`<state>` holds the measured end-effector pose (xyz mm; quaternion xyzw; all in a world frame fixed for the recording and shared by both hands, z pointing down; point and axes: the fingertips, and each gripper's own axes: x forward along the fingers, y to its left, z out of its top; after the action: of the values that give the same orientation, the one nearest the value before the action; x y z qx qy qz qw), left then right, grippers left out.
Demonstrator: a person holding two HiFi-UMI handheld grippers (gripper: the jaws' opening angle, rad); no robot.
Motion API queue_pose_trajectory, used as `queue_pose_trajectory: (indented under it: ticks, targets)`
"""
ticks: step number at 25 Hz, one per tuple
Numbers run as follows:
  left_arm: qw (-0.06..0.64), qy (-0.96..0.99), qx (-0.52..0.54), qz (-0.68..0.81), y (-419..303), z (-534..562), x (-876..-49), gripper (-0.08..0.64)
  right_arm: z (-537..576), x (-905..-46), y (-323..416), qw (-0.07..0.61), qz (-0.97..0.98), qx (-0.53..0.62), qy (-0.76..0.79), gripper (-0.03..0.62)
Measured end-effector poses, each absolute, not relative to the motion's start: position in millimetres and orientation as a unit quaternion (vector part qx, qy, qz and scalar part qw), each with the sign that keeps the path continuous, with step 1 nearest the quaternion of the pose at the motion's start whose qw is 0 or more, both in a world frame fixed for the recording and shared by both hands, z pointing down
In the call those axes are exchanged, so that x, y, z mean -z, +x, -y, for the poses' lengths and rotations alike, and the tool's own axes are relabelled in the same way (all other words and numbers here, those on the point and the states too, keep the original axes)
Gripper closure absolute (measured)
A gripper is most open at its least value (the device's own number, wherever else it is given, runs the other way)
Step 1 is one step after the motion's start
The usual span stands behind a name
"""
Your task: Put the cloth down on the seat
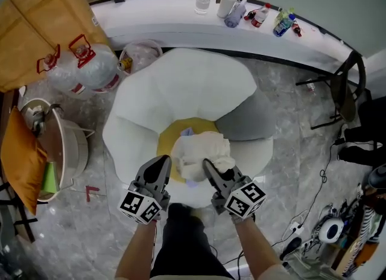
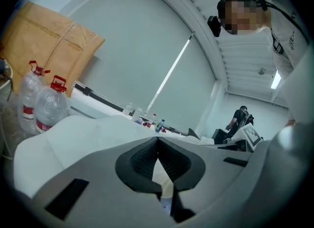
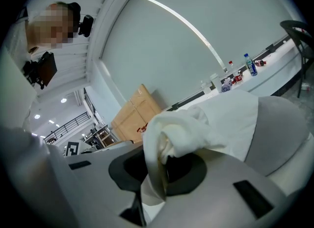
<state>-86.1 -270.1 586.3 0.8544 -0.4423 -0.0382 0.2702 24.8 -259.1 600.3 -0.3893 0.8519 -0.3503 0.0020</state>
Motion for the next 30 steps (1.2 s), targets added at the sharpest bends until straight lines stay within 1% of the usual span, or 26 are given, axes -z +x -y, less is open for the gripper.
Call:
queue_pose_trajectory:
  ticks: [14, 19, 30]
  targets:
    - [0.262, 0.843, 0.056, 0.466, -95.2, 282.7, -685.8, 0.547, 271.3, -698.7, 14.2, -0.002, -0.857, 0.345, -0.383, 0.528]
    - [0.256, 0.839, 0.042, 0.478, -96.0, 281.3, -728.8, 0.547, 273.8, -745.7, 13.1, -0.004, -0.86, 0.346, -0.375, 0.528]
    - [0.245, 0.836, 0.053, 0.488, -93.8, 288.4, -797.9, 0.547, 278.2, -831.8, 16.6, 0.011, -0.855, 0.354, -0.379, 0.528]
